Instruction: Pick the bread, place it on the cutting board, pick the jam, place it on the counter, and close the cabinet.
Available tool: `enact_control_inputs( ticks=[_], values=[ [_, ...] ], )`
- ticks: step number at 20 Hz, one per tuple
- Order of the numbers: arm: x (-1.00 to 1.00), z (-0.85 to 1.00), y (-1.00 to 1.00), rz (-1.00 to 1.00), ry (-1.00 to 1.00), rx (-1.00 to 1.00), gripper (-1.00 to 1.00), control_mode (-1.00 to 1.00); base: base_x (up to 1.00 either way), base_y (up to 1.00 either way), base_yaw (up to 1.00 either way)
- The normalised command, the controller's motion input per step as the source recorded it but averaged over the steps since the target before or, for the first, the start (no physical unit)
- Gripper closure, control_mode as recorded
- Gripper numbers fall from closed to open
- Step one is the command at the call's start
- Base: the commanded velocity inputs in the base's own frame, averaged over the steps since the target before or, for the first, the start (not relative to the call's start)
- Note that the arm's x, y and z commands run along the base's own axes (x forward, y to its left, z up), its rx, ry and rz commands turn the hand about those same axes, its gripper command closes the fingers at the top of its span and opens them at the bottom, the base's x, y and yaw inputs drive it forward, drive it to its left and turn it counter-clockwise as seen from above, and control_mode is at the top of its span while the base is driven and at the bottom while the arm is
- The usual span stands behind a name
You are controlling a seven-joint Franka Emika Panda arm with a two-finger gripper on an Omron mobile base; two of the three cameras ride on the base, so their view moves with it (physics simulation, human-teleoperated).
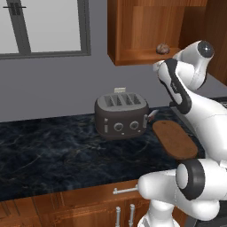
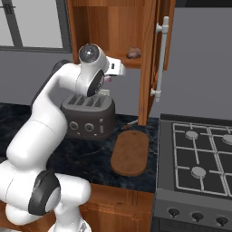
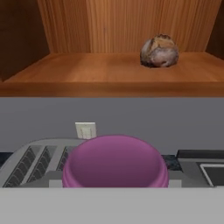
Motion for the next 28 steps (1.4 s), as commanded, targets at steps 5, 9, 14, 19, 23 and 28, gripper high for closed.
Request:
enact_control_inputs(
  ticks=[5,9,14,19,23,28],
  values=[
    [-0.1,-0.25,0.0,0.0,0.0,0.0,1.0,-1.0,0.0,0.0,0.0],
    [-0.09,-0.24,0.0,0.0,0.0,0.0,1.0,-1.0,0.0,0.0,0.0],
    [-0.07,-0.26,0.0,0.0,0.0,0.0,1.0,-1.0,0.0,0.0,0.0],
    [-0.1,-0.25,0.0,0.0,0.0,0.0,1.0,-1.0,0.0,0.0,0.0],
    [-0.12,-0.25,0.0,0.0,0.0,0.0,1.0,-1.0,0.0,0.0,0.0],
    [-0.16,-0.29,0.0,0.0,0.0,0.0,1.0,-1.0,0.0,0.0,0.0]
  ],
)
